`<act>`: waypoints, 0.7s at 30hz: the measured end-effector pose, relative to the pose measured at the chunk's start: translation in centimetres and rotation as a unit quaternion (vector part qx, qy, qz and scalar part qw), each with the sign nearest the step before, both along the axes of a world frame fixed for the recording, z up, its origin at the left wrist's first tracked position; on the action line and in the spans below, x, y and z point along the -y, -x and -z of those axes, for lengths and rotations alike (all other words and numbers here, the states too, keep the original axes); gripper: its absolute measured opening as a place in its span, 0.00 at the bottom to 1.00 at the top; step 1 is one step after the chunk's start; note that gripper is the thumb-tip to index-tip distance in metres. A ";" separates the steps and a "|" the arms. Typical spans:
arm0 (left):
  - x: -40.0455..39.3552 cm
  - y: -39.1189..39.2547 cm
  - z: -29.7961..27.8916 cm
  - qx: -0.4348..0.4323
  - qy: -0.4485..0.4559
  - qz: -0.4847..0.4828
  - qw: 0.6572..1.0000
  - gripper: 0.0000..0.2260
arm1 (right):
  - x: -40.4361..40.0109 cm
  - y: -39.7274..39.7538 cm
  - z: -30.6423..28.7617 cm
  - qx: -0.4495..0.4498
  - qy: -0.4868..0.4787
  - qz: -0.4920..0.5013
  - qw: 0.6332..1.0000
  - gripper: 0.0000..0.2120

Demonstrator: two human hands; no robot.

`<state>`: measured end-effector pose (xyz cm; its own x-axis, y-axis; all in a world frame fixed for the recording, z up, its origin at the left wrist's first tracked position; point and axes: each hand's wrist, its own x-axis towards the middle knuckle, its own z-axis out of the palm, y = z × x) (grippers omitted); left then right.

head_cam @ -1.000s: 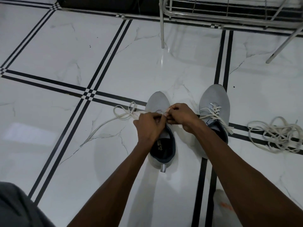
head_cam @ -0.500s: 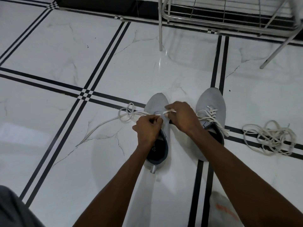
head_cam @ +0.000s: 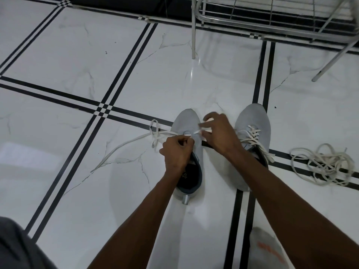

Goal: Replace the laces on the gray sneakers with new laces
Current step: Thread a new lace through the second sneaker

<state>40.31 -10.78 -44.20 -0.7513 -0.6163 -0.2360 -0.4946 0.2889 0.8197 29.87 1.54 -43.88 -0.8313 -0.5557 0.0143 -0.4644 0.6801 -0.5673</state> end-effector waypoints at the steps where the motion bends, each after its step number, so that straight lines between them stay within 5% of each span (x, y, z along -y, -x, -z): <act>1: 0.0 0.0 0.0 -0.003 -0.002 0.000 1.000 0.11 | 0.5 -0.6 0.0 0.013 0.005 -0.024 1.000 0.09; 4: 0.2 -0.1 0.1 -0.006 0.001 0.003 1.000 0.11 | 0.7 -1.1 0.8 -0.004 -0.008 -0.024 1.000 0.09; 10: 0.2 -0.3 -0.1 0.004 0.002 -0.013 1.000 0.10 | -2.6 1.1 1.6 0.004 -0.060 0.149 0.987 0.10; 14: 0.2 -0.2 0.1 -0.007 0.000 -0.006 1.000 0.10 | 0.8 -0.7 0.4 0.014 0.038 0.002 0.999 0.07; 17: 0.3 -0.3 0.3 -0.013 -0.001 -0.002 1.000 0.11 | 1.8 -1.6 0.9 0.013 -0.003 -0.037 0.999 0.08; 21: 0.4 -0.5 0.5 -0.004 0.004 -0.015 1.000 0.11 | -1.1 -0.3 1.7 0.021 -0.068 0.128 0.989 0.06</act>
<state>40.79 -11.15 -44.68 -0.7343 -0.6407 -0.2244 -0.4964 0.2814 0.8212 30.14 2.62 -45.56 -0.9435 -0.3204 -0.0845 -0.2438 0.8439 -0.4779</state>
